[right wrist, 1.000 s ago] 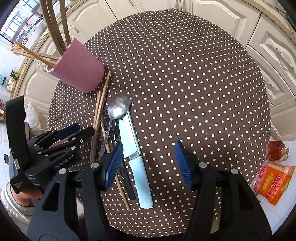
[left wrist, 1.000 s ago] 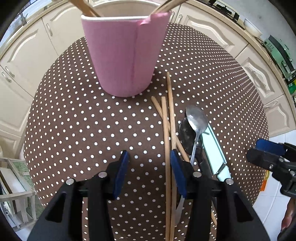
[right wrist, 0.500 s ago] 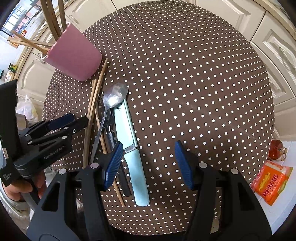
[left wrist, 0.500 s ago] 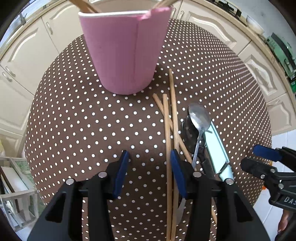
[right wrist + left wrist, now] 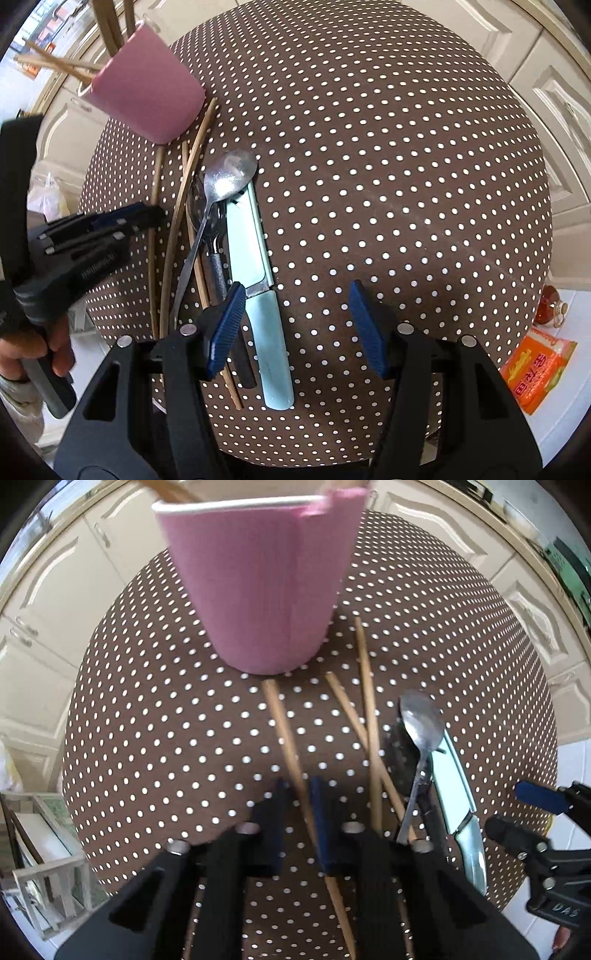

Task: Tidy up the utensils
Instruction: 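Grasp a wooden chopstick with the left tool while the right tool grasps the light blue knife, then lift the left tool's chopstick toward the pink cup while the right tool carries the knife there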

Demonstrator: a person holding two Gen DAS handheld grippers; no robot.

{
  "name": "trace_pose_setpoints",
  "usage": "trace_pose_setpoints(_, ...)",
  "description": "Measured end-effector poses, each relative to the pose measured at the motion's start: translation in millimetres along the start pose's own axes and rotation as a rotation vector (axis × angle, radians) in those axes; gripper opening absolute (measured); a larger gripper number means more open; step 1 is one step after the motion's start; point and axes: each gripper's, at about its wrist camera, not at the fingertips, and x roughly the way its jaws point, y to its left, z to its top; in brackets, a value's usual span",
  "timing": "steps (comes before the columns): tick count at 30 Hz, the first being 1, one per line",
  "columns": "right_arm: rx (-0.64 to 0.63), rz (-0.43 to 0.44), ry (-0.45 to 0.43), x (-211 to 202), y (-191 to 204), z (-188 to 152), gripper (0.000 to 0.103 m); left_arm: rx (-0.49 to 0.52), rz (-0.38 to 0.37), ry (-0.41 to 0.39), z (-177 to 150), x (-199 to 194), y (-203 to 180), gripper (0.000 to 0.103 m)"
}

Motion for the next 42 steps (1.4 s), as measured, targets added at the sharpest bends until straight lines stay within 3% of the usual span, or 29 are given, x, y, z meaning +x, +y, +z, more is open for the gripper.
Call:
trace_pose_setpoints(17, -0.152, -0.063, 0.047, 45.4, 61.3, 32.3, 0.057, -0.152, -0.077, 0.029, -27.2, -15.3, 37.3, 0.006)
trace_pose_setpoints(18, -0.151, -0.066, 0.049, 46.8, 62.4, 33.8, 0.056, -0.158, -0.081, 0.029, -27.9, -16.0, 38.7, 0.006)
trace_pose_setpoints(20, -0.153, -0.094, 0.056, 48.1, 62.3, 37.5, 0.040, -0.165, -0.085, 0.028, -36.2, -15.7, 43.0, 0.006)
trace_pose_setpoints(23, -0.146, -0.098, 0.065, 49.4, 59.2, 39.8, 0.030, -0.170, -0.087, 0.031, -39.2, -16.3, 49.4, 0.006)
trace_pose_setpoints(31, -0.136, -0.121, 0.119, 56.9, 58.6, 54.7, 0.027, -0.170, -0.075, 0.065, -29.1, -12.1, 51.2, 0.006)
trace_pose_setpoints(35, -0.091, -0.069, 0.124, 60.8, 59.5, 71.7, 0.026, -0.152, -0.060, 0.094, -18.3, -7.0, 45.5, 0.006)
trace_pose_setpoints(42, -0.020, 0.000, 0.113, 47.6, 25.2, 84.0, 0.026, -0.157, -0.079, 0.138, -4.7, 0.4, 45.3, 0.006)
